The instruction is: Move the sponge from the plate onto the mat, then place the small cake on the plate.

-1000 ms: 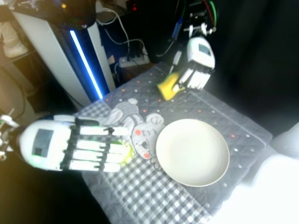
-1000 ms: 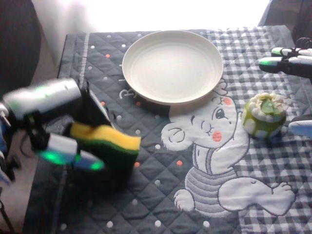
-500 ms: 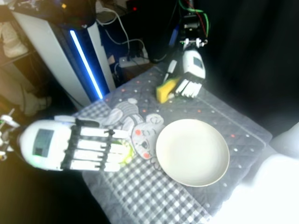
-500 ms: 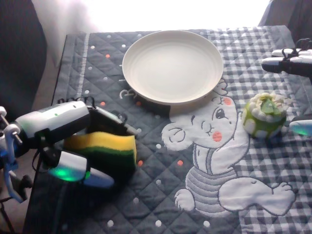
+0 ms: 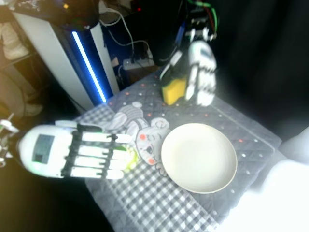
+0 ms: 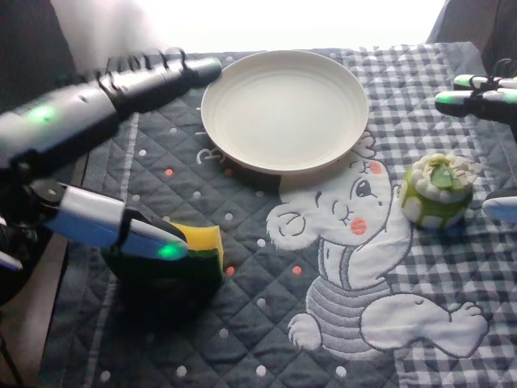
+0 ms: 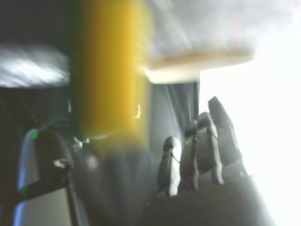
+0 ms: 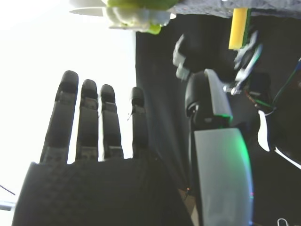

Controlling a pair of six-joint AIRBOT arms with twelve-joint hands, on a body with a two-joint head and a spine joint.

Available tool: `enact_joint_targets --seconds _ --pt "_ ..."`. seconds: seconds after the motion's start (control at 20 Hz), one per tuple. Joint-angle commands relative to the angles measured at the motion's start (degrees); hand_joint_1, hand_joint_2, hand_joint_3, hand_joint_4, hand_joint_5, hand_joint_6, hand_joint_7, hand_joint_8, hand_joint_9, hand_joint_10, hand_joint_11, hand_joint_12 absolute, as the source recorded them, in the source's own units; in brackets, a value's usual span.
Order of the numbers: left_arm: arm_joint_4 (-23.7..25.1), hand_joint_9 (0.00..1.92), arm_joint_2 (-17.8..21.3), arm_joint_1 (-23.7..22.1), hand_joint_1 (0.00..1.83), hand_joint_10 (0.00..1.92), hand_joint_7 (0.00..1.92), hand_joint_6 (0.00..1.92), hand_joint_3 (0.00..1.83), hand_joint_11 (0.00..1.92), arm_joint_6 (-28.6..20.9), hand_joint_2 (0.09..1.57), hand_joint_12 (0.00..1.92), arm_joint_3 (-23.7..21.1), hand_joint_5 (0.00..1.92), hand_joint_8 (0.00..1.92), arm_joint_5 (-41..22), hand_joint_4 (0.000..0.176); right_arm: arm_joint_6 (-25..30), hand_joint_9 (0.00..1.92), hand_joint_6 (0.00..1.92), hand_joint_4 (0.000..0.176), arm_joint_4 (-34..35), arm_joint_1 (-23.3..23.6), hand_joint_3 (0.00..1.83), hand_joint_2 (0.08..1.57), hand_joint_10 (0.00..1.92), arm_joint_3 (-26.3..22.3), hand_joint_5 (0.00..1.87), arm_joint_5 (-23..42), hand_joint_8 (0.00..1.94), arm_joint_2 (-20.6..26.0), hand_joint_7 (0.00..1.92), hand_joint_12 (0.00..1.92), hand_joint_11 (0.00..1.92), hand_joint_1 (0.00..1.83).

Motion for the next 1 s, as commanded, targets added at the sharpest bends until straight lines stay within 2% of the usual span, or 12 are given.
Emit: enact_joint_targets --seconds 0.0,0.05,0.1,0.15,0.25,0.35,0.4,0.45,0.5,0.6,0.75,0.95 --pt "-1.1 0.10 0.8 -0.6 0.80 0.01 0.07 0.01 0.00 0.00 0.7 0.68 0.43 -0.6 0.02 0.01 -9.4 0.120 0.4 0.26 0.00 0.105 1.4 0.4 0.00 1.05 0.00 0.3 0.29 7.5 0.00 0.2 0.20 0.02 0.33 0.74" --pt "-1.5 0.03 1.8 -0.6 0.78 0.02 0.04 0.00 0.01 0.00 1.4 0.73 0.34 -1.3 0.03 0.01 -10.9 0.142 0.4 0.20 0.00 0.092 1.4 0.4 0.00 1.04 0.00 0.4 0.29 7.6 0.00 0.2 0.18 0.00 0.27 0.75" --pt "-1.9 0.03 2.6 -0.6 0.78 0.02 0.04 0.00 0.01 0.00 2.1 0.73 0.34 -1.9 0.03 0.01 -12.2 0.142 0.4 0.20 0.00 0.092 1.3 0.5 0.00 1.04 0.00 0.6 0.29 7.7 0.00 0.1 0.18 0.00 0.27 0.75" --pt "-2.3 0.01 3.3 -0.5 0.74 0.00 0.06 0.01 0.01 0.00 3.0 0.75 0.08 -2.5 0.17 0.00 -13.3 0.095 0.4 0.16 0.00 0.094 1.2 0.7 0.00 1.03 0.00 0.9 0.28 7.7 0.00 0.0 0.16 0.00 0.24 0.76" --pt "-3.6 0.03 3.9 0.0 0.74 0.01 0.09 0.02 0.01 0.00 4.3 0.76 0.00 -2.9 0.21 0.01 -14.2 0.087 0.6 0.17 0.00 0.094 0.2 1.4 0.00 1.02 0.00 1.4 0.25 7.6 0.01 -0.2 0.17 0.00 0.20 0.77" --pt "-4.8 0.05 3.9 0.8 0.73 0.01 0.11 0.01 0.01 0.03 4.4 0.78 0.03 -2.9 0.28 0.00 -14.3 0.039 2.2 0.15 0.00 0.114 -1.8 3.1 0.00 0.99 0.00 2.7 0.25 6.4 0.00 -0.7 0.17 0.01 0.20 0.78" --pt "-5.0 0.04 3.9 0.9 0.74 0.00 0.10 0.00 0.01 0.01 4.4 0.79 0.03 -2.9 0.28 0.00 -14.3 0.036 2.3 0.16 0.01 0.102 -2.2 3.5 0.00 0.97 0.00 2.9 0.26 6.1 0.00 -0.7 0.15 0.02 0.23 0.82" --pt "-5.3 0.04 3.8 1.1 0.74 0.00 0.10 0.00 0.01 0.01 4.4 0.79 0.03 -3.0 0.28 0.00 -14.2 0.036 2.4 0.16 0.01 0.102 -3.3 4.5 0.00 0.97 0.00 3.3 0.26 4.7 0.00 -0.8 0.15 0.02 0.23 0.82" --pt "-5.7 0.02 3.6 1.3 0.80 0.00 0.07 0.00 0.00 0.02 4.4 0.78 0.03 -3.0 0.20 0.00 -14.2 0.069 2.7 0.21 0.00 0.134 -4.9 6.1 0.00 0.95 0.01 3.9 0.25 2.5 0.00 -1.0 0.18 0.06 0.30 0.80" --pt "-6.7 0.09 3.1 2.2 0.84 0.01 0.11 0.00 0.00 0.00 4.4 0.76 0.55 -3.0 0.12 0.00 -14.3 0.107 5.5 0.23 0.00 0.175 -8.6 8.2 0.00 0.91 0.01 5.9 0.20 -0.9 0.00 -1.9 0.16 0.08 0.32 0.82" --pt "-7.8 0.10 2.9 3.4 0.86 0.01 0.11 0.01 0.00 0.00 4.4 0.76 0.57 -3.1 0.14 0.00 -14.8 0.103 8.3 0.28 0.00 0.176 -13.4 10.4 0.01 0.87 0.00 7.2 0.20 -4.5 0.00 -2.8 0.19 0.80 0.09 0.88" --pt "-8.4 0.13 2.7 4.1 0.91 0.01 0.15 0.01 0.00 0.00 4.4 0.75 0.65 -3.2 0.18 0.00 -15.0 0.080 10.2 0.33 0.00 0.176 -17.9 11.9 0.00 0.84 0.00 8.3 0.21 -8.2 0.00 -3.9 0.19 1.07 0.08 0.97"
